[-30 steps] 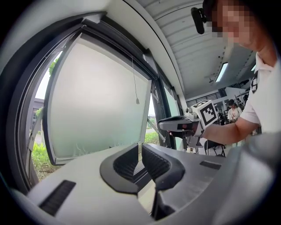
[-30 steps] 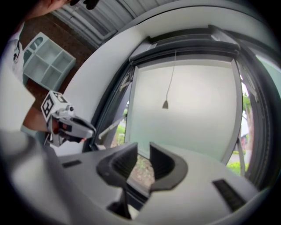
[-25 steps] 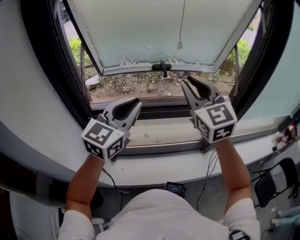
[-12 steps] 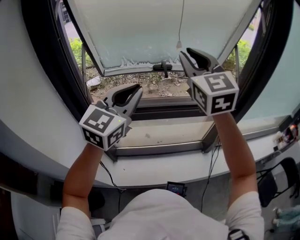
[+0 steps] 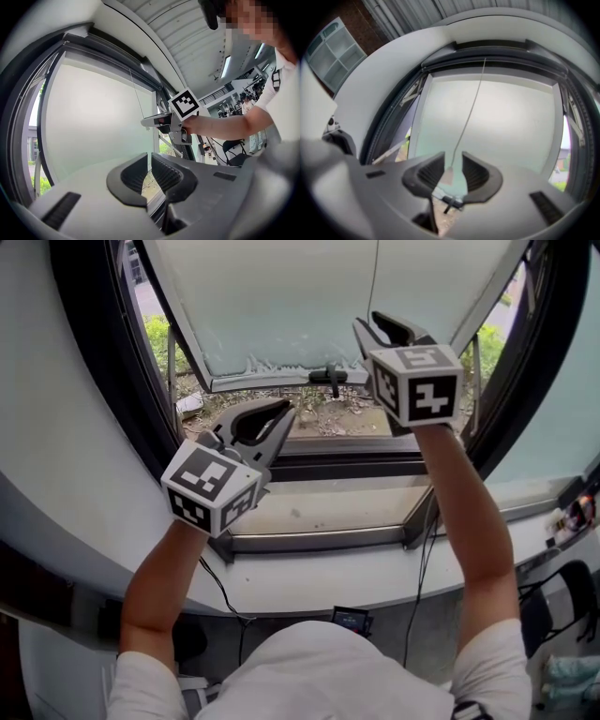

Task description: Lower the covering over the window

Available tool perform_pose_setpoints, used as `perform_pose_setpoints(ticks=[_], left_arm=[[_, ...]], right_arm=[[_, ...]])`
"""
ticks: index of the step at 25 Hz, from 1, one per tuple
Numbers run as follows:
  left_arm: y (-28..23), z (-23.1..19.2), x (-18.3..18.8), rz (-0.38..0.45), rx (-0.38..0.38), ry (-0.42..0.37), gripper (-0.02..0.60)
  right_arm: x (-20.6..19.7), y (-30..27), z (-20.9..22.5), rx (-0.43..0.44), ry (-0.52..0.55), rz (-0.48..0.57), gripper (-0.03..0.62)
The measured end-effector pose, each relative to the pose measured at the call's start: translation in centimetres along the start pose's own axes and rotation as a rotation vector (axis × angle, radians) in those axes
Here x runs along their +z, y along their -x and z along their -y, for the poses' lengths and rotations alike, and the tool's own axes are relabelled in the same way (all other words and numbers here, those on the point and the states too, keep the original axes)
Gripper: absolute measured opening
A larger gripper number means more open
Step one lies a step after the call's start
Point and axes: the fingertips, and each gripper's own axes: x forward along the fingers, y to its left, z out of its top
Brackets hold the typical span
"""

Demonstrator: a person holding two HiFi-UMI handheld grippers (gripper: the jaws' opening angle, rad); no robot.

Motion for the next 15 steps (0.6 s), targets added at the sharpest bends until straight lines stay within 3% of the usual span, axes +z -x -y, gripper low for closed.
perform_pose_setpoints(ticks=[4, 7, 10, 15], left_arm=[[0.3, 0.0, -0.3, -0.019, 0.002, -0.02, 0.031], [0.6, -0.3, -0.3, -0.025, 0.009, -0.026, 0.031], [0.9, -0.5, -0.4, -0.03, 0.015, -0.031, 0.032], [1.0, -0.7, -0.5, -0.037, 0.02, -0.039, 0.031]], right_arm=[[0.3, -0.8, 0.7, -0.014, -0.03, -0.025, 0.107], [0.9, -0.6, 1.2, -0.038, -0.02, -0.021, 0.058], [1.1, -0.6, 1.5, -0.059, 0.019, -0.021, 0.025], [0.8, -0.6, 1.1, -0.047, 0.115, -0.046, 0.023]])
